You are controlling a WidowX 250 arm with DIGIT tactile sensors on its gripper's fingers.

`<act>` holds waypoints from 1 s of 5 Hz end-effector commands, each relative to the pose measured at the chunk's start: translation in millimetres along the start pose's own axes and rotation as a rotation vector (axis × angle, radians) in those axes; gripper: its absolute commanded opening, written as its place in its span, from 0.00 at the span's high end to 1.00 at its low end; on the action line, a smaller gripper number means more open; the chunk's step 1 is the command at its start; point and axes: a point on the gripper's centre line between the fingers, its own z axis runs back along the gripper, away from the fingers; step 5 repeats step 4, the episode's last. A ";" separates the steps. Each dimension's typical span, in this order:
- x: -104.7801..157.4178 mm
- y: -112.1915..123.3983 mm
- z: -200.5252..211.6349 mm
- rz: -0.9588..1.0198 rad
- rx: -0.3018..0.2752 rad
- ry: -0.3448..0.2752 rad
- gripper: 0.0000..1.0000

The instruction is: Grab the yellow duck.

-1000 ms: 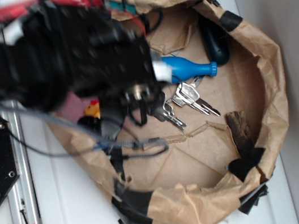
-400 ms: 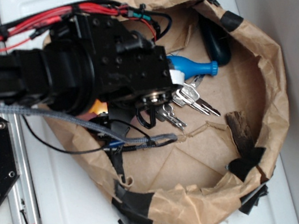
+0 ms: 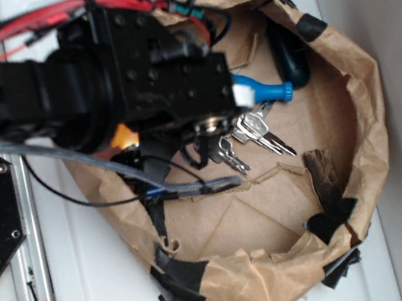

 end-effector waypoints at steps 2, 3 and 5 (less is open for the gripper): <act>25.1 -23.3 141.2 0.317 0.123 -0.323 1.00; 28.4 -21.4 130.9 0.390 0.057 -0.322 1.00; 31.1 -16.5 126.1 0.438 0.062 -0.328 1.00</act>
